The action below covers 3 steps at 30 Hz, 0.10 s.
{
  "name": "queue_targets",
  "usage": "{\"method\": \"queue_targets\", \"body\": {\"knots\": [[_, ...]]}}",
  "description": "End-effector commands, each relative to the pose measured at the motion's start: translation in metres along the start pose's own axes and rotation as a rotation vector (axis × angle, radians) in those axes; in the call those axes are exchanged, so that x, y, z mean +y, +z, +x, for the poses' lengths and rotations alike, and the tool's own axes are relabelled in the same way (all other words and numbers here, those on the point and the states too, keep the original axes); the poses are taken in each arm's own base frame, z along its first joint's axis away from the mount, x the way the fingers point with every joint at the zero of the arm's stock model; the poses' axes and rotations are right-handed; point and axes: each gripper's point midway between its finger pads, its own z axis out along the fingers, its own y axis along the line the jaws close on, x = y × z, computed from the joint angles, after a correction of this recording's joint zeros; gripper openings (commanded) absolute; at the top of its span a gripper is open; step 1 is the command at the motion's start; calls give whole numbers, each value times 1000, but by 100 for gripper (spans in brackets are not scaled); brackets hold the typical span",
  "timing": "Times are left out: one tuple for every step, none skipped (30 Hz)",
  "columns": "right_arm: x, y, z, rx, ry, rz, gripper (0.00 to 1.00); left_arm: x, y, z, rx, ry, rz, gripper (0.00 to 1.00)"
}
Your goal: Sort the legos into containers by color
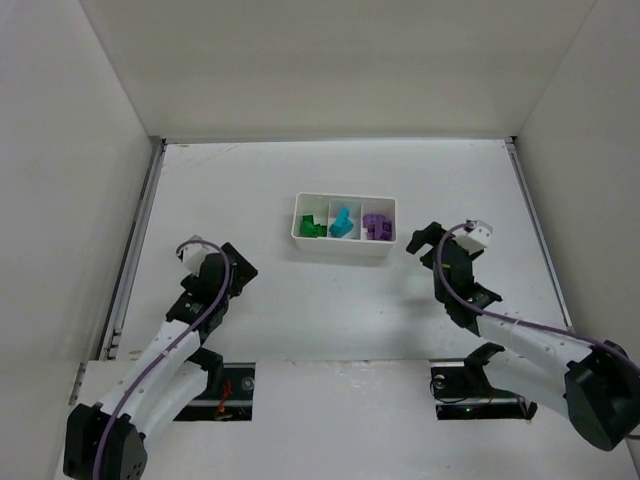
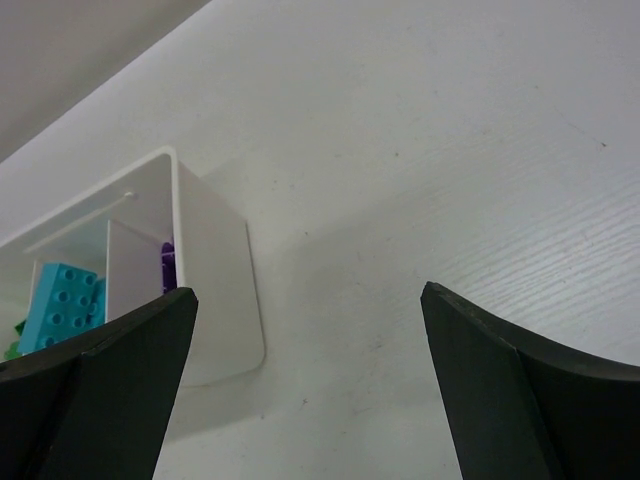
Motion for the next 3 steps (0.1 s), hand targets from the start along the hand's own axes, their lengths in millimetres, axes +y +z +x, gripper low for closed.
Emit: {"method": "queue_targets", "body": {"knots": [[3,4,-9,-34,37,0,100,-14,3,-12,-37,2,36,100],[3,4,-10,-37,41,-1,100,-14,4,-14,-38,10,29,100],[3,4,-11,-40,45,-4,100,-13,5,-15,-42,20,25,100]]}}
